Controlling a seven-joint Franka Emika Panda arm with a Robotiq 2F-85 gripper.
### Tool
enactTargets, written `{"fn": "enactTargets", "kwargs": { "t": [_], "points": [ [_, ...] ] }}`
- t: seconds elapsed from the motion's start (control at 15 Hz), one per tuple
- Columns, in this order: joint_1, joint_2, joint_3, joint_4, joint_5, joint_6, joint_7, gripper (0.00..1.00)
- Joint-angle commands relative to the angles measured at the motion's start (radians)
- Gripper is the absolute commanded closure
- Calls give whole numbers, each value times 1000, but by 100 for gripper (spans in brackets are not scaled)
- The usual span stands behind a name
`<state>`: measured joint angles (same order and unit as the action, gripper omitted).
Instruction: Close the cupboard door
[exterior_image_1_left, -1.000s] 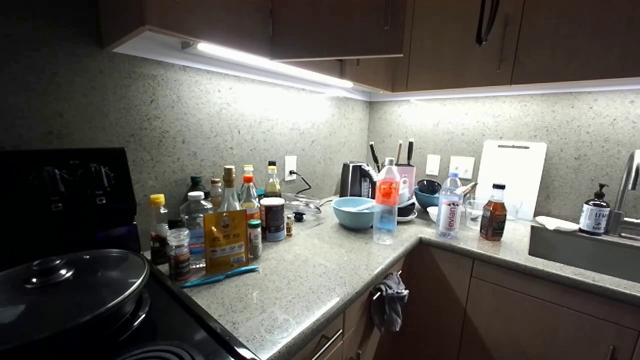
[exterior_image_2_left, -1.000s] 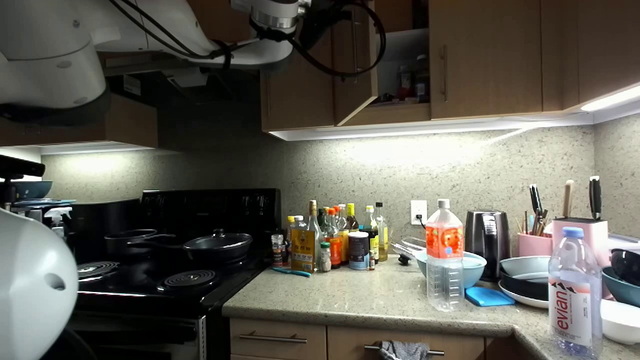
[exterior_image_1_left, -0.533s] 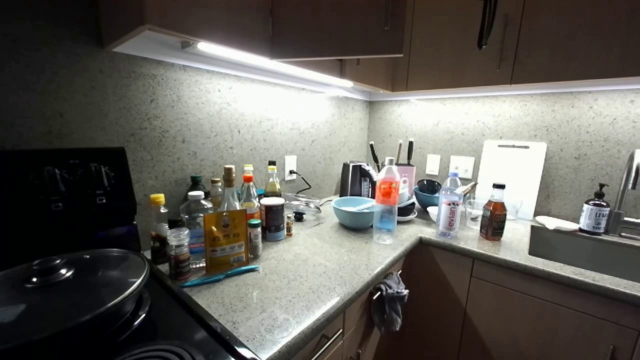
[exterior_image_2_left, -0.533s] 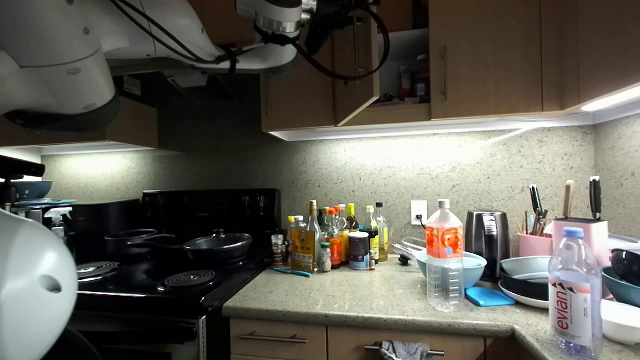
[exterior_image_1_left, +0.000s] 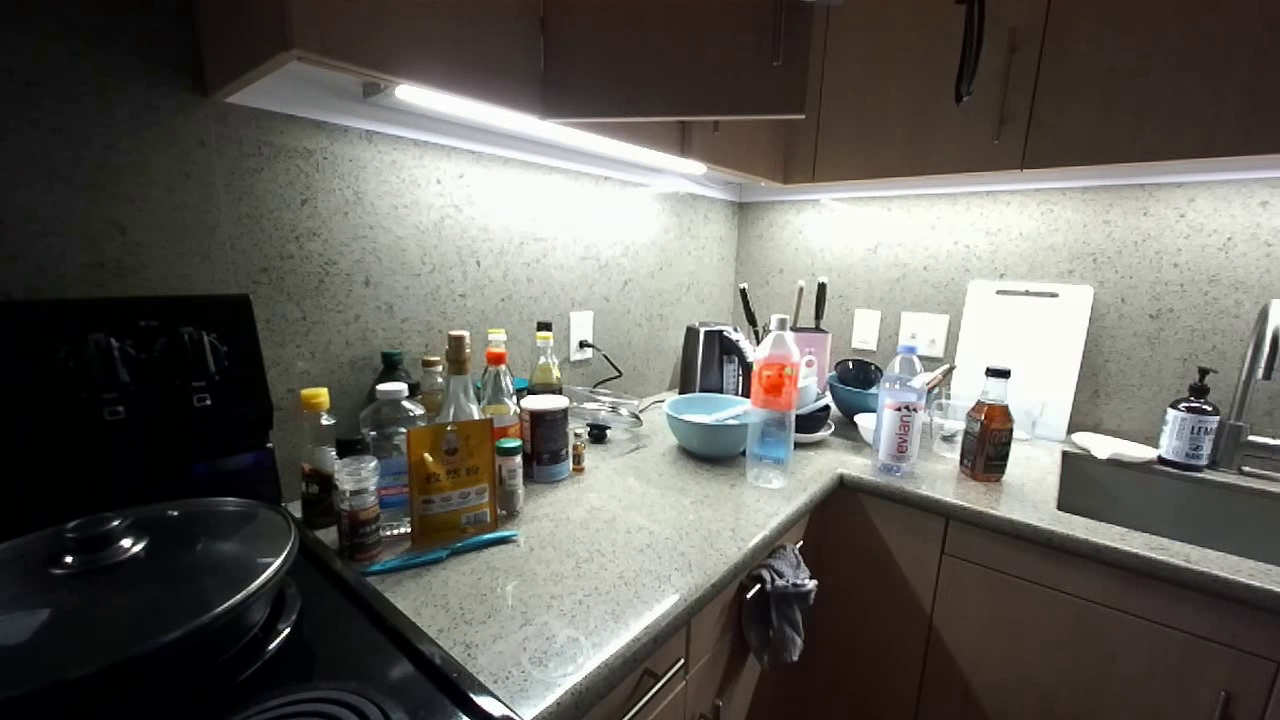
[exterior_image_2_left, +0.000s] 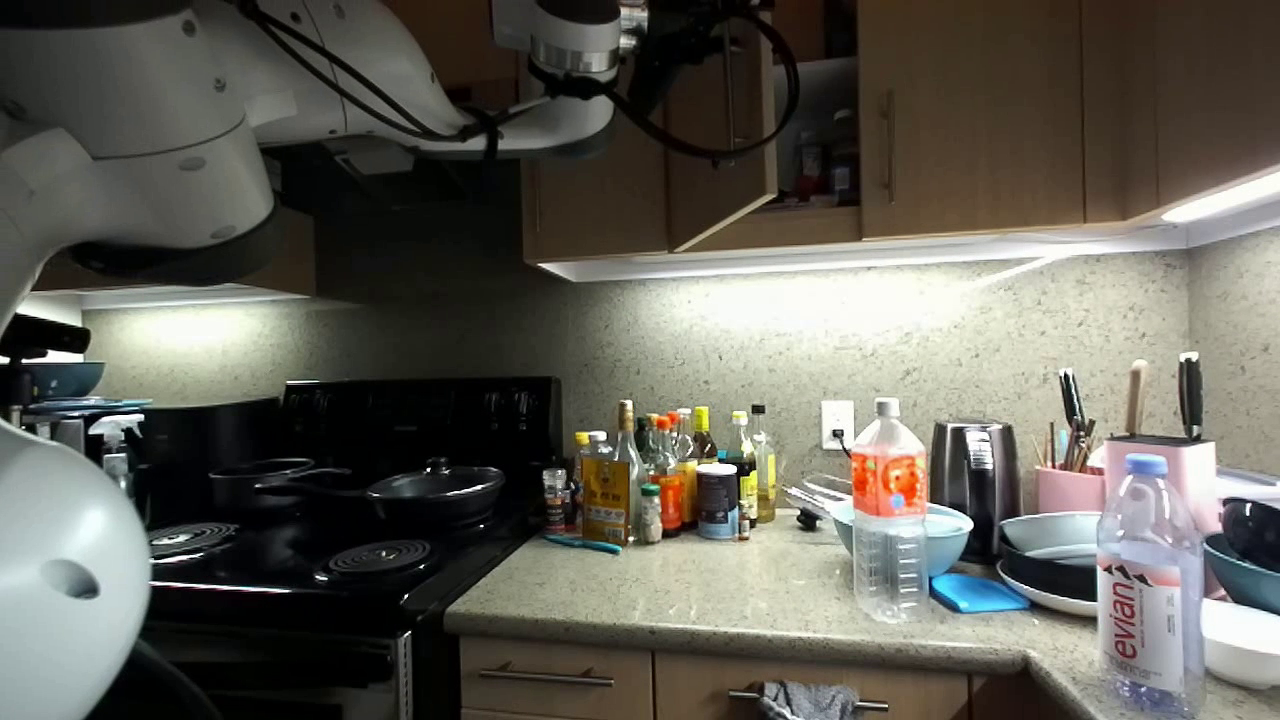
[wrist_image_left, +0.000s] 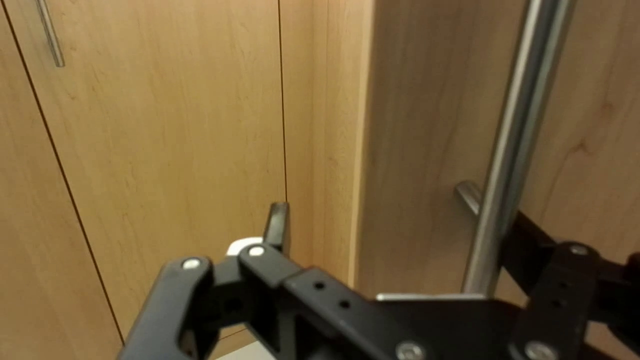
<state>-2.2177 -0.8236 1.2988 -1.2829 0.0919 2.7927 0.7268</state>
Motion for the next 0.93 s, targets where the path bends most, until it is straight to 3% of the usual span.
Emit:
{"fn": "enactTargets", "kwargs": {
  "t": [0.0, 0.33, 0.87],
  "points": [
    [-8, -8, -3, 8, 24, -5, -14, 0],
    [-87, -86, -42, 46, 32, -5, 62, 0],
    [-189, -137, -40, 126, 47, -41, 77, 0]
  ]
}}
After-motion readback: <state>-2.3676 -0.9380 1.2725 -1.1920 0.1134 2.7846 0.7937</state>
